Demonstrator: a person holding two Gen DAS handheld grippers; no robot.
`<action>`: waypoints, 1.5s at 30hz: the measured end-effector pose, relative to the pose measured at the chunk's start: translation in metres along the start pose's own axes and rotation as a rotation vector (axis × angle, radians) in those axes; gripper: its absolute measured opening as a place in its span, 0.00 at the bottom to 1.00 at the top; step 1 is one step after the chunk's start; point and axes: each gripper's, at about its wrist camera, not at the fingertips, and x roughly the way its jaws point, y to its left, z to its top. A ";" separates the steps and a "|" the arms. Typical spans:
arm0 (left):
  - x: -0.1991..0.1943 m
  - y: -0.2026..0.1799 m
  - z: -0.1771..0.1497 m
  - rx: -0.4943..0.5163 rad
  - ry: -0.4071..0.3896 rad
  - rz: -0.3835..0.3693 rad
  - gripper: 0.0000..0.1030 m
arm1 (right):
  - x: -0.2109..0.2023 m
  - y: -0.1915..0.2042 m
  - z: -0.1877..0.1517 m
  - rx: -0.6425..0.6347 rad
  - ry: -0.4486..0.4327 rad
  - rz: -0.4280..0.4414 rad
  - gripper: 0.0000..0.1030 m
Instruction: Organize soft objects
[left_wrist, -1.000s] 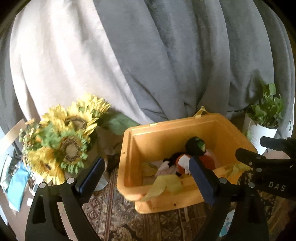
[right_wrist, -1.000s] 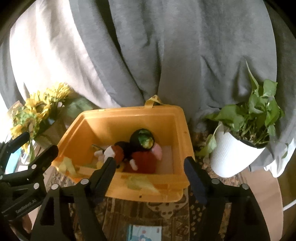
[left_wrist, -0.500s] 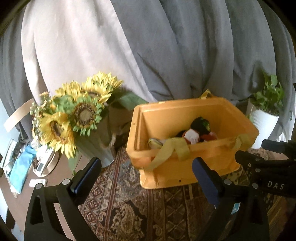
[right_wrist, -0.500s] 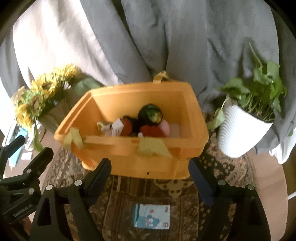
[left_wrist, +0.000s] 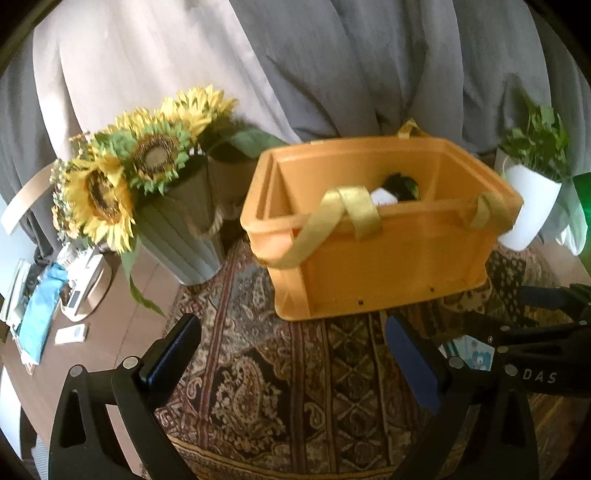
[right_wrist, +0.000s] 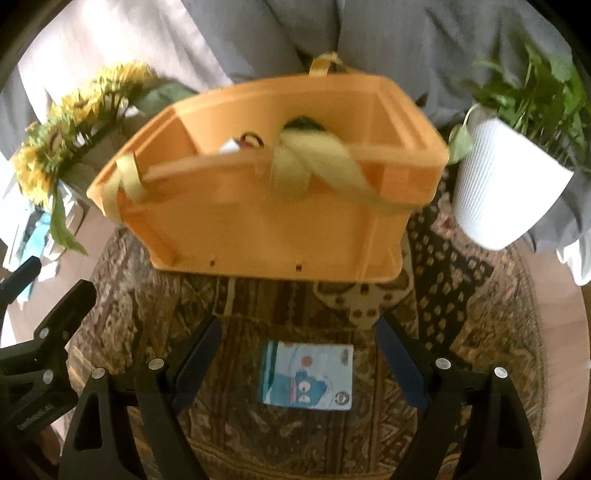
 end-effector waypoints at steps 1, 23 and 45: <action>0.001 0.000 -0.001 0.002 0.006 0.001 0.99 | 0.002 0.000 -0.002 -0.002 0.010 0.001 0.84; 0.042 -0.009 -0.030 0.021 0.169 0.006 0.99 | 0.057 -0.005 -0.030 0.009 0.201 0.002 0.84; 0.045 -0.013 -0.034 0.020 0.179 0.003 0.99 | 0.043 0.000 -0.040 -0.027 0.149 -0.020 0.72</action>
